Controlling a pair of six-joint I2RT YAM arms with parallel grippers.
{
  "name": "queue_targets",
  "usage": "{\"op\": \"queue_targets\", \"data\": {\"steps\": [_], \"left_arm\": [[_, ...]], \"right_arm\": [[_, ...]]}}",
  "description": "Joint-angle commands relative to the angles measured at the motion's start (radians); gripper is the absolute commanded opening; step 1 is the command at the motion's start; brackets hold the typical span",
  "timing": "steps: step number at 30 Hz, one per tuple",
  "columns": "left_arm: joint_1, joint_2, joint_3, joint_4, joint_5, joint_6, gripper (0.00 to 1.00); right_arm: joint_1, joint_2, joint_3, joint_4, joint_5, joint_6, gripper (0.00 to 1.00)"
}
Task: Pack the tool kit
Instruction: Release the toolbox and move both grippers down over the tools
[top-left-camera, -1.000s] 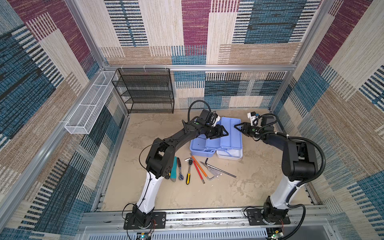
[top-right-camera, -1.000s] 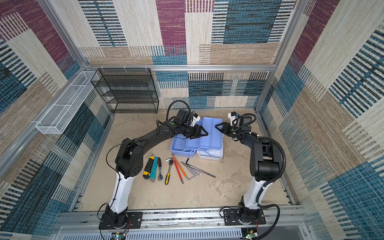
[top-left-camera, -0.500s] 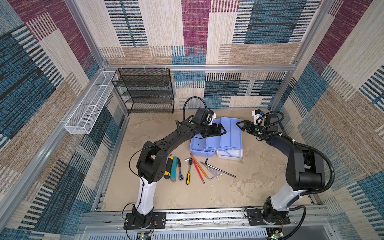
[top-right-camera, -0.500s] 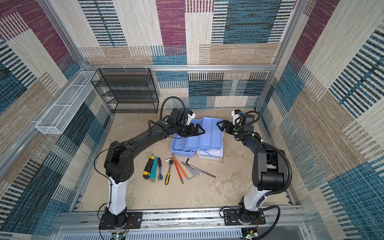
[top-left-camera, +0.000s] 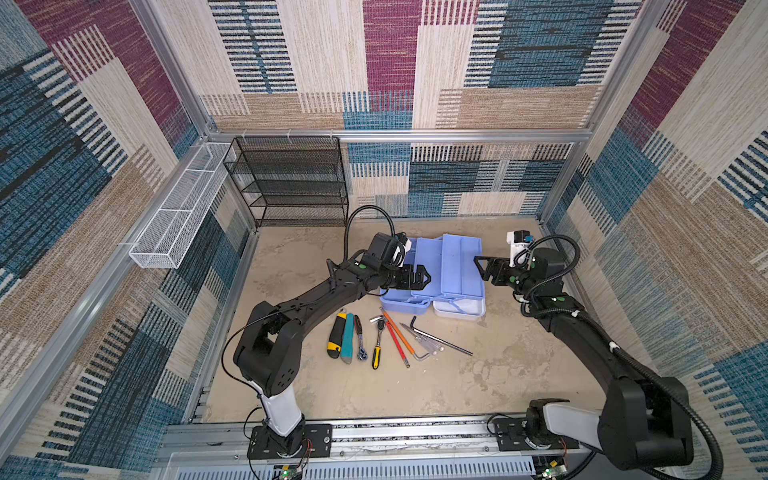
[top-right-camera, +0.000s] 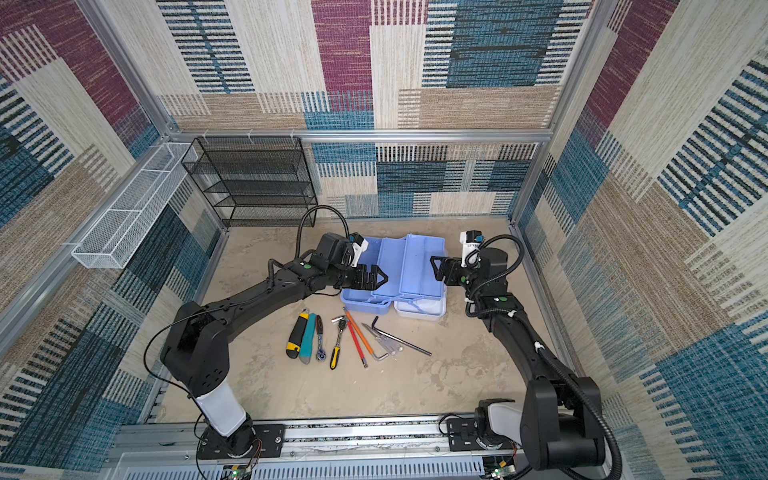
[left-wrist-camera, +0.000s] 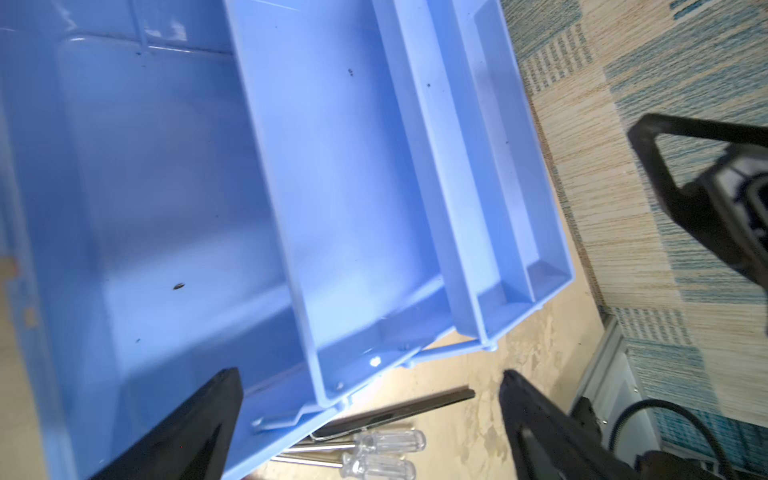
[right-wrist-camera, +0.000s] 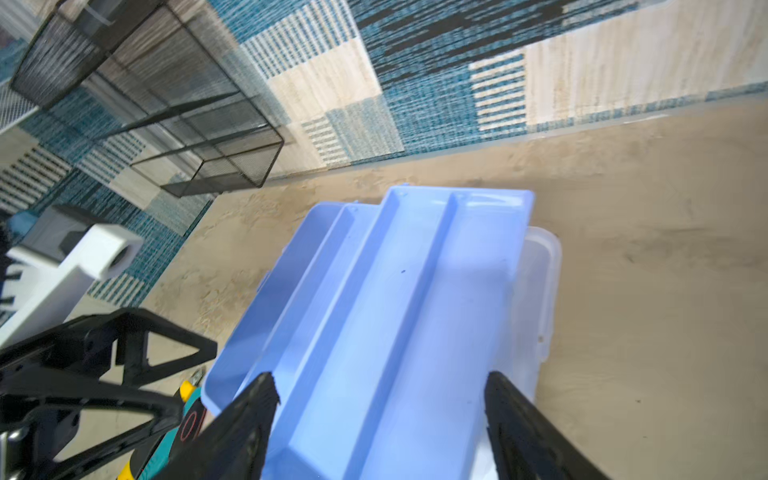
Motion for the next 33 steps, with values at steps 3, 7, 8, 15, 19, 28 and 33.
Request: {"op": "queue_targets", "data": {"steps": [3, 7, 8, 15, 19, 28, 33], "left_arm": [[0.0, -0.101, -0.128, 0.075, -0.096, 0.056, 1.0], [-0.001, -0.187, -0.253, 0.113, -0.126, 0.05, 1.0], [-0.001, -0.207, -0.288, 0.133, -0.13, 0.043, 1.0], [0.0, -0.318, -0.48, 0.223, -0.17, -0.006, 1.0], [0.001, -0.345, -0.516, 0.19, -0.222, -0.011, 1.0], [0.028, -0.461, -0.652, 0.181, -0.309, -0.046, 1.0], [0.049, -0.51, -0.712, 0.183, -0.311, -0.067, 0.99]], "right_arm": [[0.158, -0.133, -0.099, -0.065, 0.263, -0.01, 0.78], [0.277, -0.239, -0.168, -0.107, 0.329, 0.017, 0.74], [0.314, -0.251, -0.175, -0.121, 0.352, 0.023, 0.73], [0.647, -0.206, -0.202, -0.179, 0.558, 0.127, 0.68], [0.828, -0.052, -0.157, -0.234, 0.698, 0.187, 0.68], [0.925, 0.208, -0.085, -0.275, 0.694, 0.231, 0.6], [0.924, 0.245, -0.083, -0.284, 0.699, 0.238, 0.54]]}}
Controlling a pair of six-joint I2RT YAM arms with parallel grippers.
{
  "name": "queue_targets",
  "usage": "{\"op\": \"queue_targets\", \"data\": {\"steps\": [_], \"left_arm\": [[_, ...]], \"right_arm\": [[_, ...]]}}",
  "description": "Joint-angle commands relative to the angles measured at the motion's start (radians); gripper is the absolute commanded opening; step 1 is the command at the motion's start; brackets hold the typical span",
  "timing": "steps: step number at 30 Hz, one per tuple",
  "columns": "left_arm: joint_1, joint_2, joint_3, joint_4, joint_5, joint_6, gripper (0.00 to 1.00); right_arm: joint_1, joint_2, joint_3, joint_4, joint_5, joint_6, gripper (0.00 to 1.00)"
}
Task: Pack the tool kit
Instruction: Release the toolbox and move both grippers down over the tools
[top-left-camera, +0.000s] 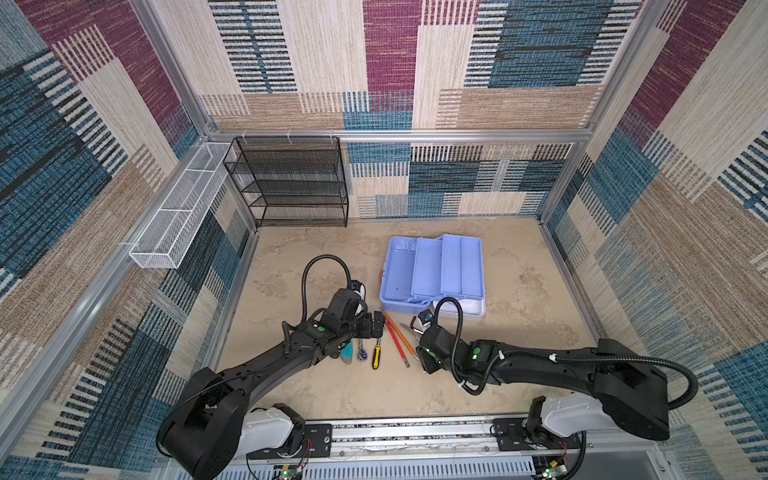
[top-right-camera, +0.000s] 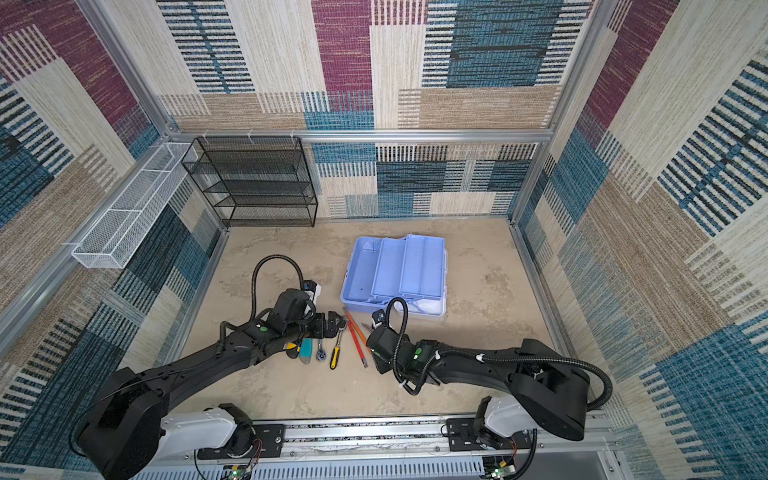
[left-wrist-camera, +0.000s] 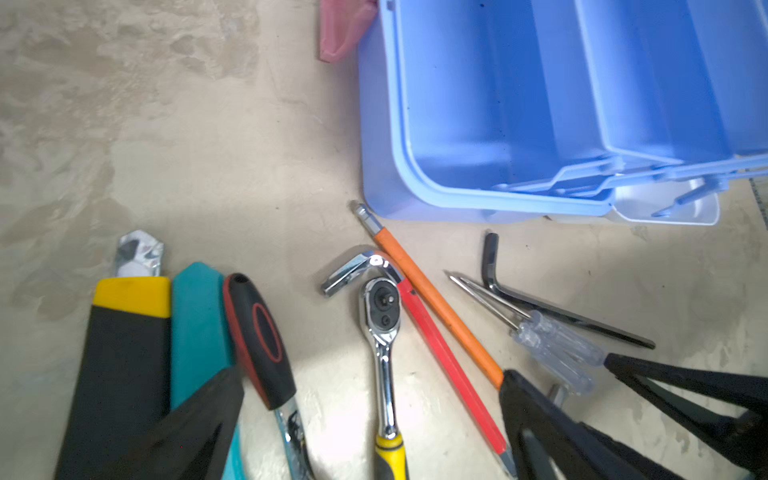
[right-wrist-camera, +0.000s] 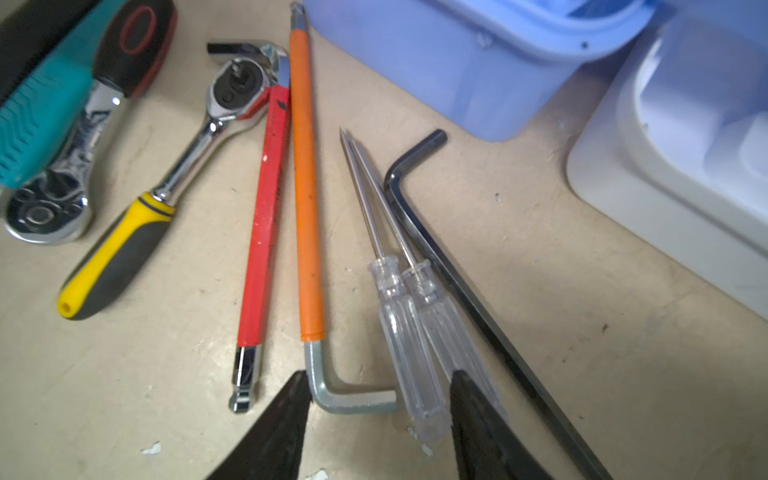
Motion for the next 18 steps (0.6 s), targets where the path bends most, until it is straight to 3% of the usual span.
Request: {"op": "queue_targets", "data": {"steps": [1, 6, 18], "left_arm": [[0.007, -0.021, -0.028, 0.029, -0.022, -0.033, 1.0], [0.012, -0.01, -0.035, 0.035, -0.006, -0.04, 0.99], [0.015, -0.001, -0.045, 0.047, 0.019, -0.048, 1.0]], "right_arm": [[0.002, 0.019, 0.007, -0.004, 0.018, 0.019, 0.51], [0.002, 0.066, 0.031, -0.012, -0.006, 0.017, 0.4], [-0.004, 0.11, 0.064, -0.051, 0.02, 0.001, 0.43]]}}
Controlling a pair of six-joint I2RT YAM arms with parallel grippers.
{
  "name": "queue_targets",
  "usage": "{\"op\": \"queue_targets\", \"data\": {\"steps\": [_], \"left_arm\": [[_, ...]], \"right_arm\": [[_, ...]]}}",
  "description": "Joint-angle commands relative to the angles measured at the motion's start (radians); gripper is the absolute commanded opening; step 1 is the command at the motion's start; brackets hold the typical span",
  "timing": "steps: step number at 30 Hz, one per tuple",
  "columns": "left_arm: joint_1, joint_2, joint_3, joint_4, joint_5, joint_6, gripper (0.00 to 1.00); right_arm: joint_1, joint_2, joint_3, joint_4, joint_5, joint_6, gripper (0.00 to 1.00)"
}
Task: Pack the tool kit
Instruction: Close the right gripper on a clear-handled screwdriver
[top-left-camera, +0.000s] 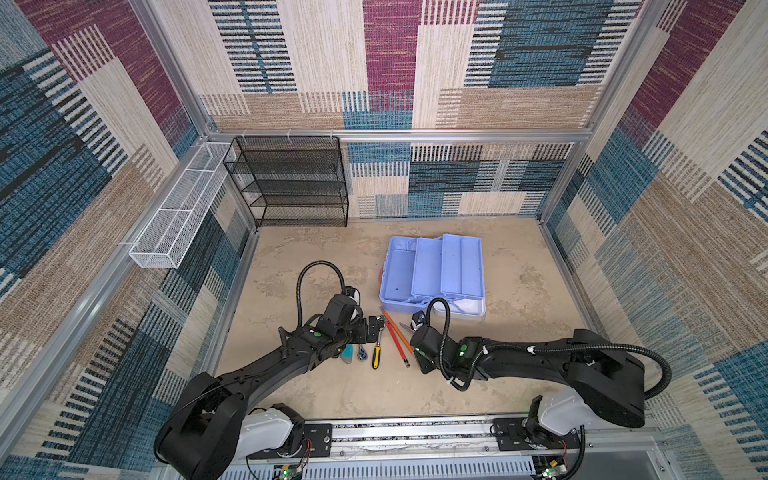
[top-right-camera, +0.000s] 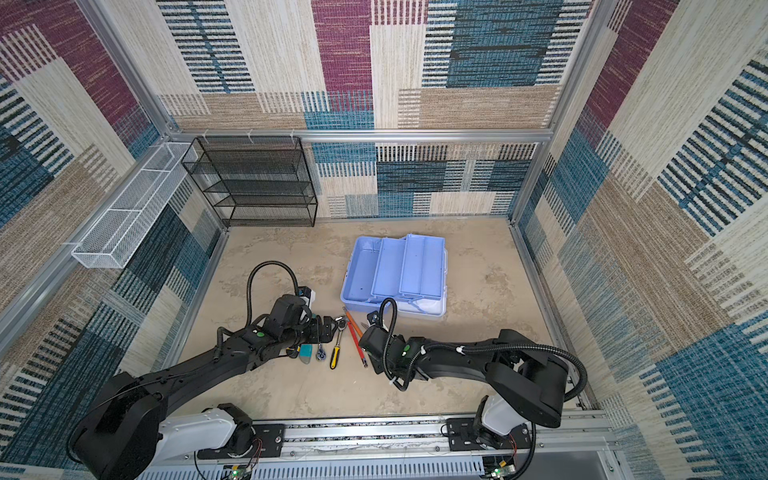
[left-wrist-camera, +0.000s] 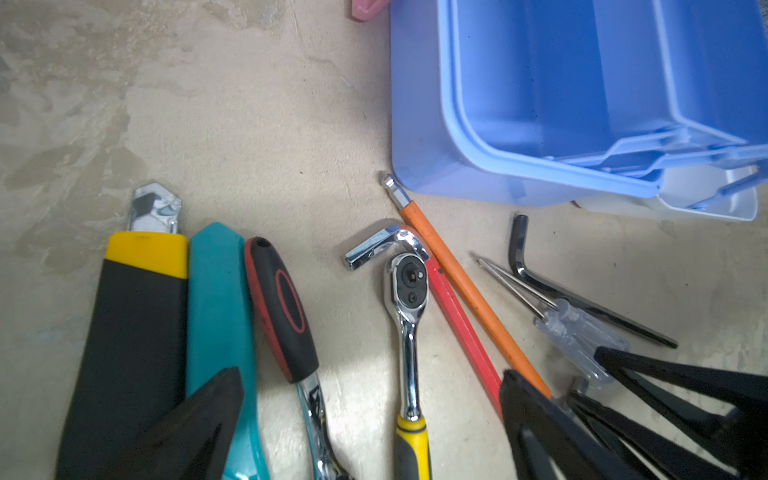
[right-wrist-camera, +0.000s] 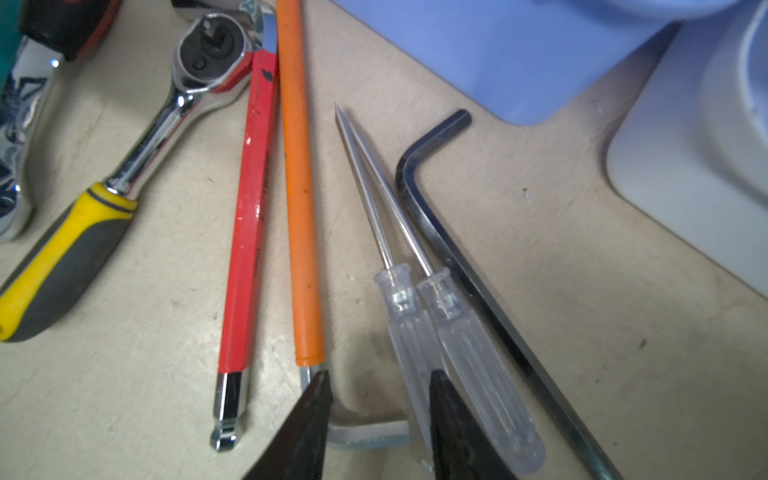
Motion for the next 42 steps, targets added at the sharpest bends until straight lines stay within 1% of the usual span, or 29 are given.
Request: {"op": "queue_targets", "data": {"steps": [1, 7, 11, 19, 25, 31, 33, 39, 42], "left_arm": [[0.002, 0.005, -0.003, 0.037, 0.012, -0.023, 1.0], [0.002, 0.019, -0.001, 0.045, 0.026, -0.025, 0.99], [0.002, 0.021, -0.001, 0.048, 0.03, -0.026, 1.0], [0.002, 0.013, -0.001, 0.039, 0.033, -0.024, 0.99], [0.002, 0.0, -0.013, 0.042, 0.03, -0.031, 0.99], [0.002, -0.005, -0.014, 0.037, 0.028, -0.032, 1.0], [0.002, -0.006, -0.015, 0.037, 0.029, -0.032, 1.0], [0.002, -0.011, -0.017, 0.036, 0.027, -0.033, 0.99], [0.002, -0.01, -0.016, 0.037, 0.027, -0.032, 0.99]], "right_arm": [[-0.004, 0.001, 0.004, -0.037, 0.018, -0.005, 0.43], [-0.035, 0.01, 0.007, -0.061, 0.001, -0.02, 0.44], [-0.037, 0.007, 0.005, -0.054, -0.018, -0.029, 0.44], [-0.036, 0.034, 0.0, -0.038, -0.056, -0.066, 0.38], [-0.041, 0.049, 0.015, -0.031, -0.064, -0.106, 0.36], [-0.045, 0.069, 0.027, -0.01, -0.08, -0.151, 0.3], [-0.048, 0.07, 0.028, -0.005, -0.081, -0.159, 0.29], [-0.058, 0.067, 0.029, 0.012, -0.1, -0.176, 0.23], [-0.058, 0.061, 0.026, 0.042, -0.124, -0.2, 0.2]]}}
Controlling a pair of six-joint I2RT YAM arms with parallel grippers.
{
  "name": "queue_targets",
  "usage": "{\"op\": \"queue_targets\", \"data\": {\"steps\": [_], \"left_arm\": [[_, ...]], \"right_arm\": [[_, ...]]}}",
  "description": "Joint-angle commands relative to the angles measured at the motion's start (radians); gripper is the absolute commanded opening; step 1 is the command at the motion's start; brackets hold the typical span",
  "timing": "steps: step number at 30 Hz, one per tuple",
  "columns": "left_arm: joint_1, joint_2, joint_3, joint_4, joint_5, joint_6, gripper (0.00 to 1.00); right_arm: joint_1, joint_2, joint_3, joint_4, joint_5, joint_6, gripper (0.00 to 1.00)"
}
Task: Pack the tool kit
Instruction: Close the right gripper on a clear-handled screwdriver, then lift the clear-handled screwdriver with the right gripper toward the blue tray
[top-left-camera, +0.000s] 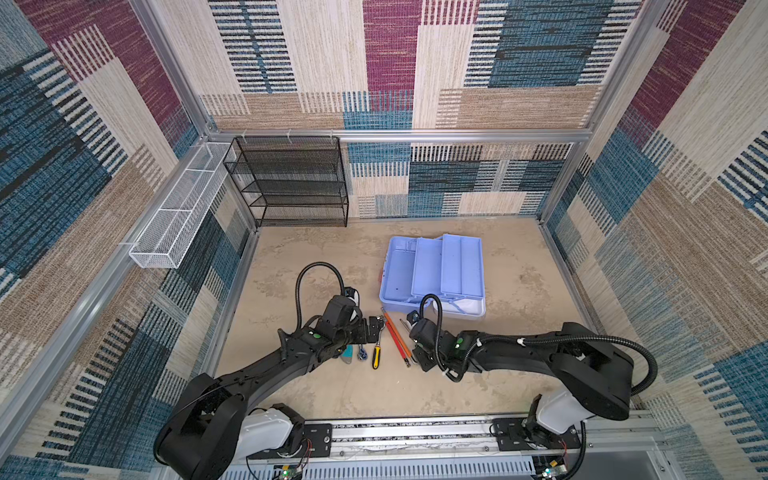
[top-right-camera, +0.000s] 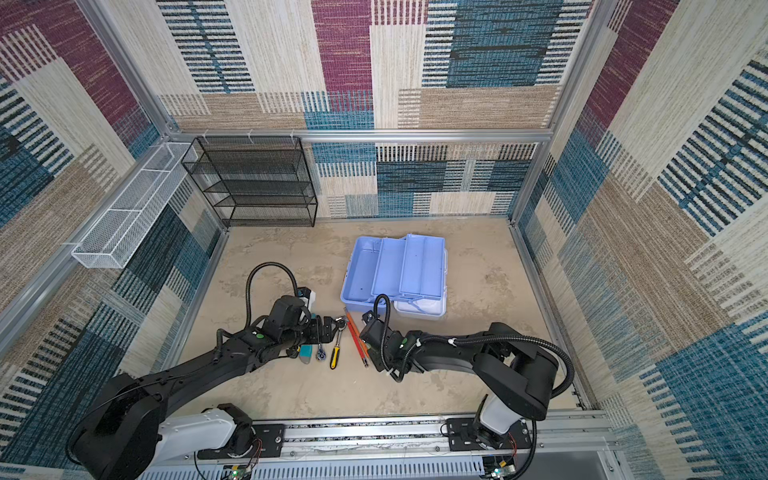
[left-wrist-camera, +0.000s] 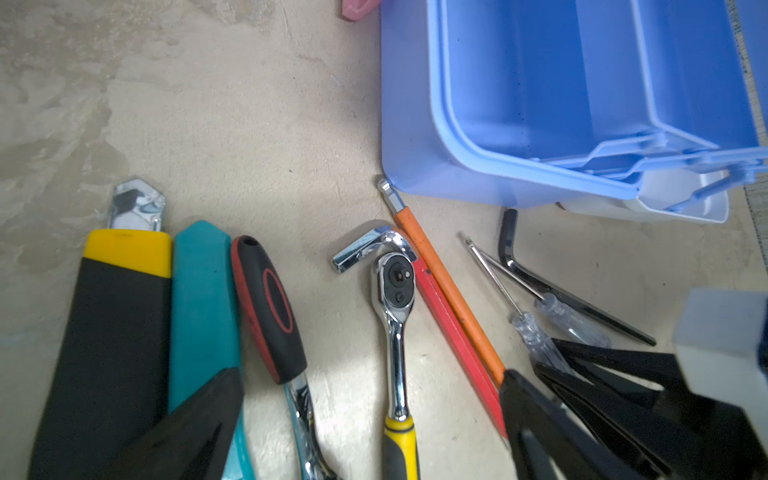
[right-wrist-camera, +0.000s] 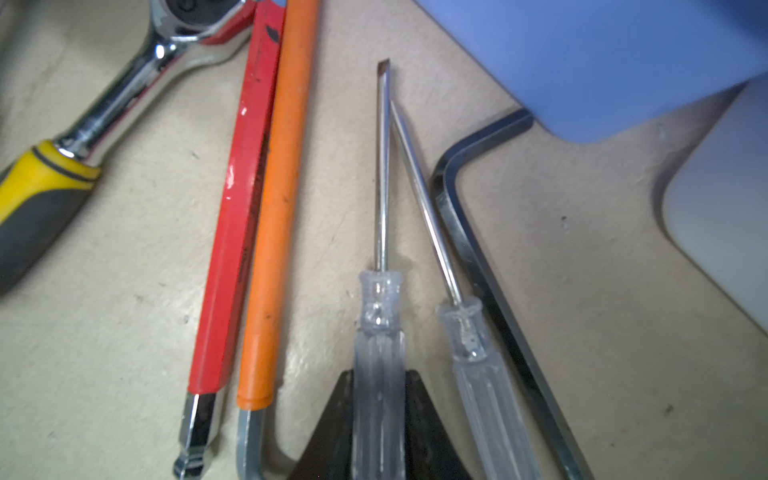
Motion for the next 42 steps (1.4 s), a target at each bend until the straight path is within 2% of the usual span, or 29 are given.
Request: {"op": "queue_targets", "data": {"steps": [1, 10, 20, 33, 42], "left_arm": [[0.0, -0.001, 0.0, 0.012, 0.001, -0.013, 1.0], [-0.001, -0.002, 0.015, -0.023, 0.012, -0.006, 1.0], [-0.001, -0.025, 0.01, -0.05, -0.02, -0.004, 1.0], [-0.001, -0.01, 0.006, -0.031, 0.012, -0.012, 1.0], [-0.008, 0.01, 0.01, -0.007, 0.057, -0.03, 0.95]], "right_arm": [[-0.001, -0.006, -0.003, 0.034, -0.036, -0.031, 0.19], [0.0, -0.029, 0.011, 0.041, -0.01, -0.017, 0.15], [-0.01, -0.167, -0.039, 0.123, -0.07, -0.046, 0.14], [-0.067, -0.276, -0.087, 0.186, -0.223, -0.073, 0.14], [-0.106, -0.306, -0.082, 0.246, -0.324, -0.044, 0.15]]}}
